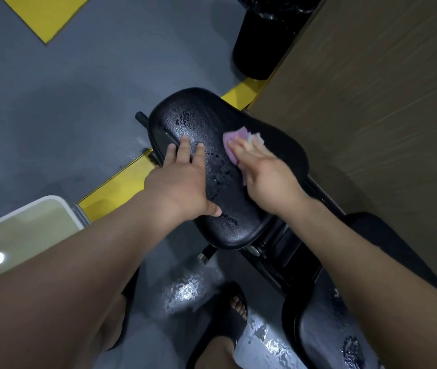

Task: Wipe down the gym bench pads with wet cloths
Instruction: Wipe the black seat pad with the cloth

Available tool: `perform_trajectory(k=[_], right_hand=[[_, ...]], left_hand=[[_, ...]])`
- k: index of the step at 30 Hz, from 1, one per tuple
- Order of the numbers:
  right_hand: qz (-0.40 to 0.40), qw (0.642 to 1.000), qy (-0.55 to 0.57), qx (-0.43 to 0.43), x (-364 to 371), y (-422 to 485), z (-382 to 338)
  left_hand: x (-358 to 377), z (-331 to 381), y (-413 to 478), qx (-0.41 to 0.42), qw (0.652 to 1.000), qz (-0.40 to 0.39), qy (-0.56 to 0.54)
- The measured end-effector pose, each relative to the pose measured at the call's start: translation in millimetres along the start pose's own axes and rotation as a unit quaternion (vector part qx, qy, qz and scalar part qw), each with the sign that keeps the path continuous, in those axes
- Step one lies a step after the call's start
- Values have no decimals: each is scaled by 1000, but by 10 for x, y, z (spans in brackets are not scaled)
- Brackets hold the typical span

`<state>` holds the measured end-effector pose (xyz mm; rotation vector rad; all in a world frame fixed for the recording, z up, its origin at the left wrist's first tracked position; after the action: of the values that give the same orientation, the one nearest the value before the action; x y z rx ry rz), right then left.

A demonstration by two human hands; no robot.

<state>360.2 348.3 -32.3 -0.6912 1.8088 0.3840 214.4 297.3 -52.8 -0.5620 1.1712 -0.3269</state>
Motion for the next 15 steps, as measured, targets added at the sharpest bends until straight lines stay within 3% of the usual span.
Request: perform_trajectory(k=[4,11,15], right_hand=[[-28,999,9,-40,26,-147,-15],[-8,998,45,40,-54,791,241],[-20,999,16,-41,-41,489,181]], left_hand=[[24,-33,12,12,1000,6,-8],[5,-37,-13,20,999,26,-16],[21,-27,19,22,999,21,-21]])
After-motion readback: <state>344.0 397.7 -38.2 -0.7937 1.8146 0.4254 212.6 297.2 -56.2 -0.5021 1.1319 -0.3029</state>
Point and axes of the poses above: each hand's wrist, its own y-axis towards the middle knuckle, its own x-axis out of the palm, z = x × y, the point moved 8 cm from there along y, towards the middle knuckle, and after that the axes turned 8 degrees about -x, right-handed, at the moved point
